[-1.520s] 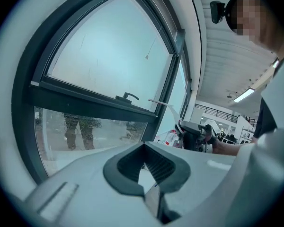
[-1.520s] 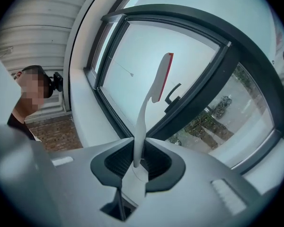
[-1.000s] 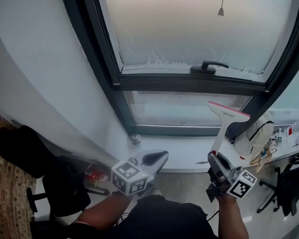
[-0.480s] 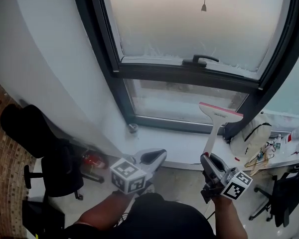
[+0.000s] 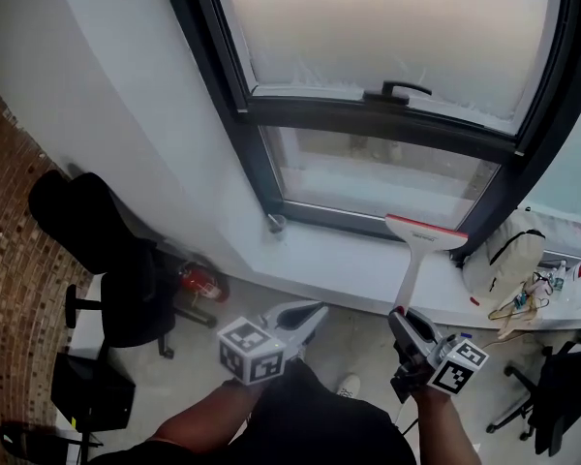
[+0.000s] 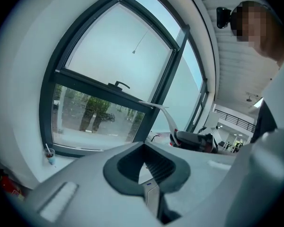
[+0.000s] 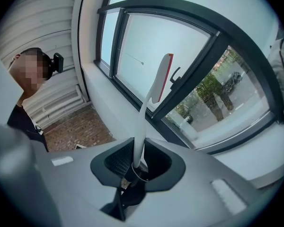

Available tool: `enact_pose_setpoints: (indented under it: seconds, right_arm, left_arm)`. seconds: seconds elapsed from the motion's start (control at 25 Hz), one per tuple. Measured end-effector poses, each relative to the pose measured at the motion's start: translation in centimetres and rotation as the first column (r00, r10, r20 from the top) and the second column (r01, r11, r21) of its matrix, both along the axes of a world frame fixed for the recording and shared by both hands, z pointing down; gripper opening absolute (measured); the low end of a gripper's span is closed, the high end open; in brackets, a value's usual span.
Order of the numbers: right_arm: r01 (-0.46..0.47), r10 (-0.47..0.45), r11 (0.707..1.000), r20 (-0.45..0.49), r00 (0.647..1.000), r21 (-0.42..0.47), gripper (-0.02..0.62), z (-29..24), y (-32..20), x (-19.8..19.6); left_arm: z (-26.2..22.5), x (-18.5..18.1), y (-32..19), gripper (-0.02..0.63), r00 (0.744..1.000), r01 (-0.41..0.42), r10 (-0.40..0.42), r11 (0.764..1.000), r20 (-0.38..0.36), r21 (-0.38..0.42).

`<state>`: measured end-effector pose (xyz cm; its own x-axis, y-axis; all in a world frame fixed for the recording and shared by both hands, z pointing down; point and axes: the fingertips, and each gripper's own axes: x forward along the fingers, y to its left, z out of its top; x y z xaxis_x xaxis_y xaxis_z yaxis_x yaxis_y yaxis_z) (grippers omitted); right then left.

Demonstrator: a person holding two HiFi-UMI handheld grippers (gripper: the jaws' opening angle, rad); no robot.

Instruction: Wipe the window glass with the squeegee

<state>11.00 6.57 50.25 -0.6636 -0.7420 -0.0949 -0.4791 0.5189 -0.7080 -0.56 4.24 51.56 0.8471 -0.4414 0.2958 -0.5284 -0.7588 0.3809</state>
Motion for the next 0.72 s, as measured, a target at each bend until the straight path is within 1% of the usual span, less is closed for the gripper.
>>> enact_pose_setpoints:
  seconds: [0.16,0.36,0.52,0.72]
  right_arm:
    - [0.013,-0.013,1.0,-0.004,1.0,0.001,0.087,0.0,1.3,-0.5]
    - [-0.007,0.008,1.0,-0.028,1.0,0.024,0.087,-0.9,1.5,-1.2]
    - [-0.015,0.017,0.999,-0.042,0.999,0.032,0.086,-1.3,1.0,-3.1]
    - [-0.027,0.028,0.999,-0.049,0.998,0.029,0.086,-1.6,0.4,-5.6]
  left_arm:
    - [0.6,-0.6,1.0,0.0,1.0,-0.004,0.004,1.0,0.026,0.012]
    - [-0.8,-1.2,0.7,0.0,0.999,-0.036,0.035,0.998,0.006,0.047]
    - [-1.6,-3.4,0.2,0.0,0.999,-0.049,0.049,0.997,0.006,0.067]
    - [-0.9,-6.4,-0.4,0.0,0.999,-0.043,0.043,0.998,0.016,0.047]
